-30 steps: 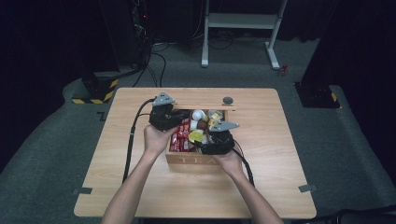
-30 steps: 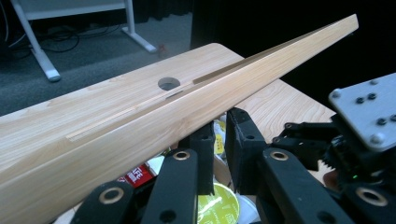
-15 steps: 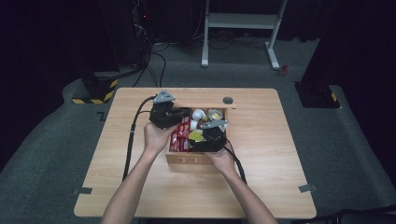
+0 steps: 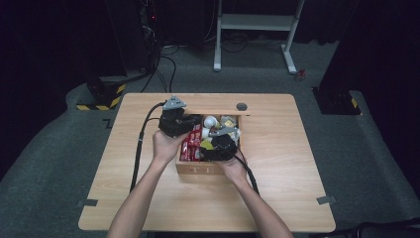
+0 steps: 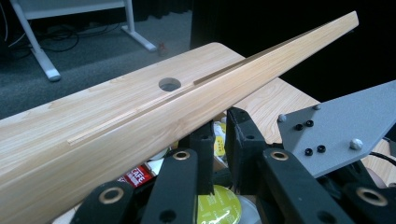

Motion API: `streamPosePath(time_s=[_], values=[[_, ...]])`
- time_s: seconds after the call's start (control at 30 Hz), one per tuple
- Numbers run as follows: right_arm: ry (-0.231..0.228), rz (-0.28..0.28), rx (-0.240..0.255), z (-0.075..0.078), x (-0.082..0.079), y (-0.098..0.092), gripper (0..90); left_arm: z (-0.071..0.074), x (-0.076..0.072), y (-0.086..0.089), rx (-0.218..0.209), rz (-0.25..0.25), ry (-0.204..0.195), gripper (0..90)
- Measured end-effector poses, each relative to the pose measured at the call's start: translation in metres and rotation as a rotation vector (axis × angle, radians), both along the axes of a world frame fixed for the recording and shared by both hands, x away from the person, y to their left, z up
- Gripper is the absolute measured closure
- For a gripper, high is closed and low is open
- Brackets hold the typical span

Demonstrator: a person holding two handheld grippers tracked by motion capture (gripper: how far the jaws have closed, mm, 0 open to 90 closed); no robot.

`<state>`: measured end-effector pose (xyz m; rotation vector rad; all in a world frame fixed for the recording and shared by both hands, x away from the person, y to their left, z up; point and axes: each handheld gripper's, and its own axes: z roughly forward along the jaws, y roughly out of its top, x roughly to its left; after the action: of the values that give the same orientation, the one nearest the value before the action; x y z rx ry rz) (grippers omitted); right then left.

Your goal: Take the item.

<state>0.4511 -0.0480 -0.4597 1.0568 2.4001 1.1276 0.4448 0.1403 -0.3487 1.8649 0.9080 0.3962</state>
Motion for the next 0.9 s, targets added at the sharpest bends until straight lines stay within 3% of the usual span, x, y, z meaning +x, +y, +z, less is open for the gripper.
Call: streamPosePath(time_s=[0.33,0.9], values=[[-0.034,-0.008,0.060,0.008,-0.004,-0.013,37.9,0.000,0.000,0.000,0.006,-0.005,-0.004,81.6],[-0.058,-0.012,0.100,0.017,-0.006,-0.029,38.1,-0.002,-0.002,0.001,-0.006,-0.009,0.003,82.8]])
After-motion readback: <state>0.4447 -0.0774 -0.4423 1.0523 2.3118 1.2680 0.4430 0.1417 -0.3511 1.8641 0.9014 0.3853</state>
